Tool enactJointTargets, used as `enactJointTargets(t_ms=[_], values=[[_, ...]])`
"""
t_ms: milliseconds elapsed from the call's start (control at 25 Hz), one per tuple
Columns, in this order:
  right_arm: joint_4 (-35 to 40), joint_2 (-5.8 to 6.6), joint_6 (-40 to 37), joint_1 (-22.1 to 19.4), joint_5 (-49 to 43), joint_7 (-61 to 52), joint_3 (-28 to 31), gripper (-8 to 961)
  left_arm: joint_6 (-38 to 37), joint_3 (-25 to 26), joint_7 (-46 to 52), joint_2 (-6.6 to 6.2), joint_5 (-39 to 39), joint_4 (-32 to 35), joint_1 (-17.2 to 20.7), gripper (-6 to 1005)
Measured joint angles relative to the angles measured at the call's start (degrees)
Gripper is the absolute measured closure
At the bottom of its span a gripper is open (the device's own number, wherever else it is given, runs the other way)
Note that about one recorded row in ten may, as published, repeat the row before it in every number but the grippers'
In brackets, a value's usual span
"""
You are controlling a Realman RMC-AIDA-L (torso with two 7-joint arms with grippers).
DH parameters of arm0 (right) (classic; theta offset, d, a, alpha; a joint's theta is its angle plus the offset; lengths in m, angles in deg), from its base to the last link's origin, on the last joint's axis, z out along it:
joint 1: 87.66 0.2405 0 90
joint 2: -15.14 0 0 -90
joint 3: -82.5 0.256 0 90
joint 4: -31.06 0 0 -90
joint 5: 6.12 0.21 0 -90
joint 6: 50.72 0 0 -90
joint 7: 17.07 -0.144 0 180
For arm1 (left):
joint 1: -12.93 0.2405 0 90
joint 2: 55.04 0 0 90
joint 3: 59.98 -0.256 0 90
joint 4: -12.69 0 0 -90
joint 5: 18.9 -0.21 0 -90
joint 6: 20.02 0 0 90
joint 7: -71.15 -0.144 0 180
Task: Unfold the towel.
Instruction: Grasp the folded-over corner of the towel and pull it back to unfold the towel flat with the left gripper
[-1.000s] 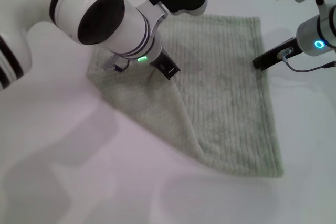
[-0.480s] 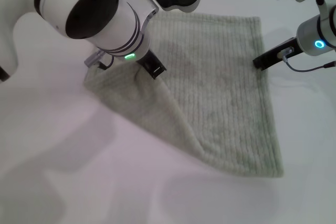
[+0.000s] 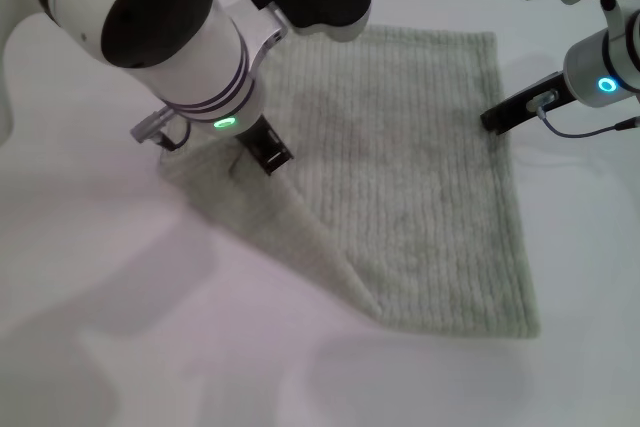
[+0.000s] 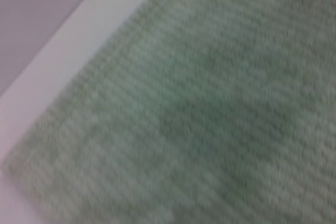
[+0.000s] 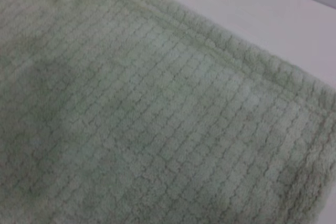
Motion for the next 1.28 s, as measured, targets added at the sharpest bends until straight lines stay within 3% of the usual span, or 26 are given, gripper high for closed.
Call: enactJointTargets(t_ms=[1280], values=[[0.01,-0.02,-0.17,-0.19,0.05,0.16,0.00,954,19.80,-0.96,2.02,-0.27,-0.16,-1.17,-0.82,934]])
